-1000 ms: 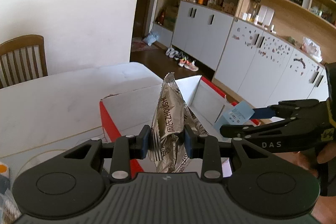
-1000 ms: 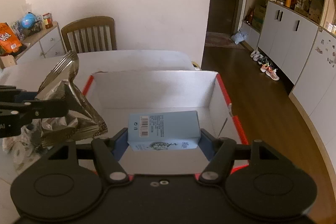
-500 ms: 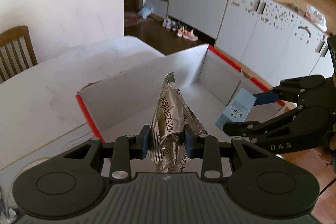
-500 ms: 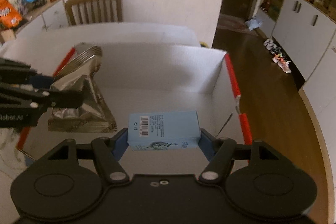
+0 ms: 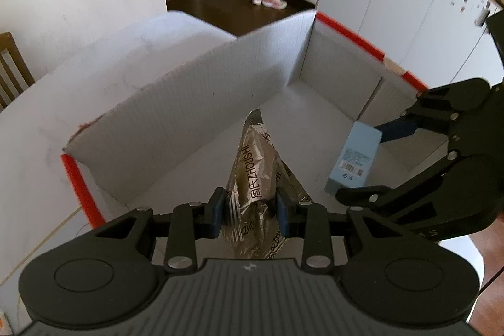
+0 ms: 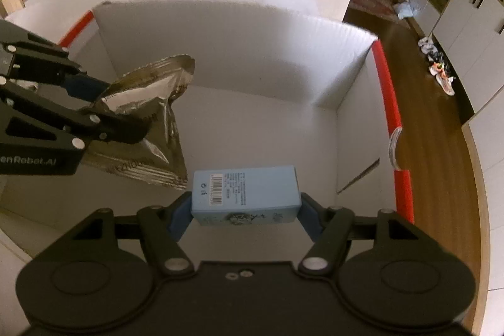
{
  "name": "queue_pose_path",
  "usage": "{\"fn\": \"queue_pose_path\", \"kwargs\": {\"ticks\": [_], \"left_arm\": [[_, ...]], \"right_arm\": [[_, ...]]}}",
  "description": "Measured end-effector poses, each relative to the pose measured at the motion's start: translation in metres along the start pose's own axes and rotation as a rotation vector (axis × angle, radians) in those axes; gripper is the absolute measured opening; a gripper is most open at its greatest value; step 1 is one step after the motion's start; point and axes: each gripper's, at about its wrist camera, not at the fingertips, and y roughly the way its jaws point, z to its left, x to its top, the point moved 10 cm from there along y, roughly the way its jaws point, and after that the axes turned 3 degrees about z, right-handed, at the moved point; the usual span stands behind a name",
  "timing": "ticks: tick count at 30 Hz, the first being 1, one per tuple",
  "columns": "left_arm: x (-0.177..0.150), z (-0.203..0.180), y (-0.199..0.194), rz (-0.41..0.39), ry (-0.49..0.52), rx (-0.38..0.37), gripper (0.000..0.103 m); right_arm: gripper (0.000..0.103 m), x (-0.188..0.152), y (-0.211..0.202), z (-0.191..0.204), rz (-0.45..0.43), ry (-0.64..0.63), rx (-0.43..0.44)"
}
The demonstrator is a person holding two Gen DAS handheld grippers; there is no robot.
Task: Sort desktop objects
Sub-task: 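Lower the silver packet and light-blue box into the shoebox and open both grippers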
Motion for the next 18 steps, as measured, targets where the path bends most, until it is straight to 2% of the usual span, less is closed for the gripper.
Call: {"fn": "queue_pose_path", "kwargs": {"ticks": [7, 12, 18], "left_arm": [[-0.003, 0.001, 0.019, 0.1, 0.019, 0.008, 0.031], [-0.012, 0.003, 0.029, 0.166, 0.0, -0.013, 0.031], [-0.012, 0.004, 0.028, 0.173, -0.001, -0.018, 0.032]], "right_arm": [[0.07, -0.004, 0.01, 0.003, 0.064, -0.008, 0.008], [0.07, -0.007, 0.01, 0.003, 0.09, -0.019, 0.018], [0.07, -0.008, 0.01, 0.004, 0.093, -0.011, 0.017]]}}
